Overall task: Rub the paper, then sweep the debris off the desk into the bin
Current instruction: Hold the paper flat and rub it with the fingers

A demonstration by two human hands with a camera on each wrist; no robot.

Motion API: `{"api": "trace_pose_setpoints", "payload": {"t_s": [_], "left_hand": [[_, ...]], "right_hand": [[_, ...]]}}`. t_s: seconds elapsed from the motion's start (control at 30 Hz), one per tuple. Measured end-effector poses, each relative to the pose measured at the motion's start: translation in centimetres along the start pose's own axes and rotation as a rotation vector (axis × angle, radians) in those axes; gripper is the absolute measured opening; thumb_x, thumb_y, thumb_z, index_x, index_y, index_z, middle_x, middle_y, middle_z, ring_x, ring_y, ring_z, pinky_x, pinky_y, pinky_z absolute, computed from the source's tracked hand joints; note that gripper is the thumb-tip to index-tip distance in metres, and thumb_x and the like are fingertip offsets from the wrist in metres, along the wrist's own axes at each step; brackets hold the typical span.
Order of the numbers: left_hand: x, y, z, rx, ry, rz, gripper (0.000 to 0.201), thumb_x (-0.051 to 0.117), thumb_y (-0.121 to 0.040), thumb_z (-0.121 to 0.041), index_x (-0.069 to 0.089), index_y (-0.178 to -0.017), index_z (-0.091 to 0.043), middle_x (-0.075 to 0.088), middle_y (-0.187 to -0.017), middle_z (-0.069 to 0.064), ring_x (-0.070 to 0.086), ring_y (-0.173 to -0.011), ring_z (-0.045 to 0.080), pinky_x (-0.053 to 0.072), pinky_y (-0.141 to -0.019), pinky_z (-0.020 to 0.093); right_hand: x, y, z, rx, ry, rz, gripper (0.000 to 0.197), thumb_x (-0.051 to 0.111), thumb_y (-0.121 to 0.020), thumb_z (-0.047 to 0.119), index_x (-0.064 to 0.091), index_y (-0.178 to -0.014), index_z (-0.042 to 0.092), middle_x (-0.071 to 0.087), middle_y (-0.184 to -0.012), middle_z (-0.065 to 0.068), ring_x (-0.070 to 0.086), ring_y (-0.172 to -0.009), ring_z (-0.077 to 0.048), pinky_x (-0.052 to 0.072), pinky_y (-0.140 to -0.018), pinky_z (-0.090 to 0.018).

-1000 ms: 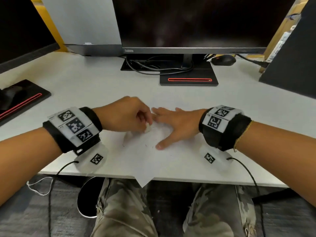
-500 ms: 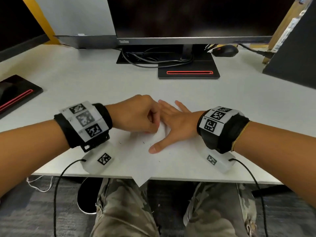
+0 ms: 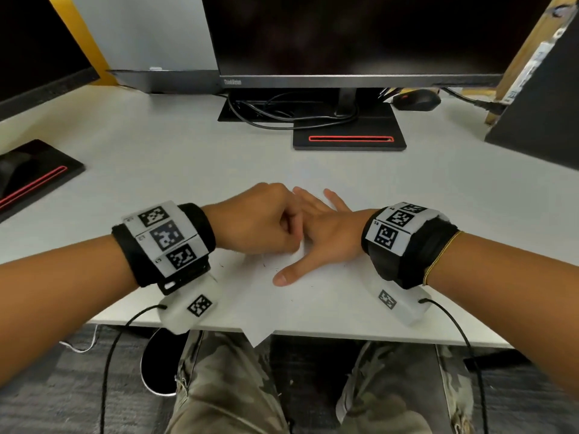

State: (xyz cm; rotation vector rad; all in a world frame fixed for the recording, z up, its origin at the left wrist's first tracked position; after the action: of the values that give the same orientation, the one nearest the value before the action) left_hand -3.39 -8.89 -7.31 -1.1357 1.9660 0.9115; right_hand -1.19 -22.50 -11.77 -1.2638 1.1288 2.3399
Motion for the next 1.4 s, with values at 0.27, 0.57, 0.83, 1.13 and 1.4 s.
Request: {"api": "trace_pose_setpoints", "payload": {"t_s": [0.27, 0.57, 0.83, 1.13, 1.4], "left_hand": [[-0.4, -0.2, 0.0, 0.000, -0.009, 0.068, 0.006, 0.079, -0.084, -0.015, 0.079, -0.079, -0.019, 0.077, -0.071, -0.005, 0.071, -0.067, 0.005, 0.058, -0.067, 0.021], [-0.7, 0.0, 0.3, -0.020, 0.012, 0.132, 0.006, 0.080, -0.085, -0.013, 0.079, -0.080, -0.015, 0.076, -0.069, -0.004, 0.073, -0.065, 0.006, 0.057, -0.066, 0.018], [-1.2, 0.0, 1.2, -0.019, -0.029, 0.166, 0.005, 0.081, -0.086, -0.015, 0.079, -0.082, -0.018, 0.076, -0.072, -0.004, 0.067, -0.062, 0.001, 0.052, -0.065, 0.016], [-1.6, 0.3, 1.5, -0.005, -0.079, 0.214, 0.004, 0.081, -0.087, -0.019, 0.079, -0.083, -0.020, 0.078, -0.075, -0.002, 0.073, -0.069, 0.007, 0.058, -0.070, 0.022], [-1.6, 1.1, 1.8, 0.016, -0.083, 0.206, 0.005, 0.081, -0.087, -0.020, 0.079, -0.083, -0.022, 0.078, -0.077, -0.005, 0.070, -0.070, 0.006, 0.059, -0.072, 0.024]], "right_hand": [[-0.1, 0.1, 0.1, -0.002, -0.001, -0.008, 0.126, 0.060, -0.071, 0.097, -0.005, -0.167, 0.047, -0.034, -0.170, 0.019, -0.043, -0.147, 0.002, -0.028, -0.124, -0.048], [0.0, -0.1, -0.1, -0.003, -0.004, -0.013, 0.131, 0.060, -0.067, 0.100, -0.011, -0.165, 0.051, -0.037, -0.168, 0.021, -0.044, -0.146, 0.003, -0.028, -0.124, -0.048], [-0.1, -0.1, -0.1, 0.009, -0.001, -0.011, 0.139, 0.061, -0.066, 0.100, -0.023, -0.163, 0.046, -0.039, -0.166, 0.023, -0.042, -0.147, 0.004, -0.028, -0.123, -0.048], [-0.1, -0.1, 0.0, 0.021, -0.004, -0.019, 0.141, 0.062, -0.066, 0.099, -0.025, -0.162, 0.046, -0.039, -0.166, 0.024, -0.042, -0.147, 0.005, -0.026, -0.124, -0.049], [-0.2, 0.0, 0.1, 0.030, 0.002, -0.011, 0.141, 0.062, -0.066, 0.099, -0.027, -0.162, 0.045, -0.040, -0.164, 0.026, -0.042, -0.146, 0.005, -0.026, -0.124, -0.049]]}}
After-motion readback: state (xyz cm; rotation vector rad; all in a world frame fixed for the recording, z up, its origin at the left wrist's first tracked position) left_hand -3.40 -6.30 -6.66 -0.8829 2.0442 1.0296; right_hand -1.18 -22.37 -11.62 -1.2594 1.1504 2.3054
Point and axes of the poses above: each hand's wrist, its own y-axis away from the middle knuckle, its own x-axis out of the palm, z = x × y, the point moved 4 cm from there along -y, towards the middle knuckle
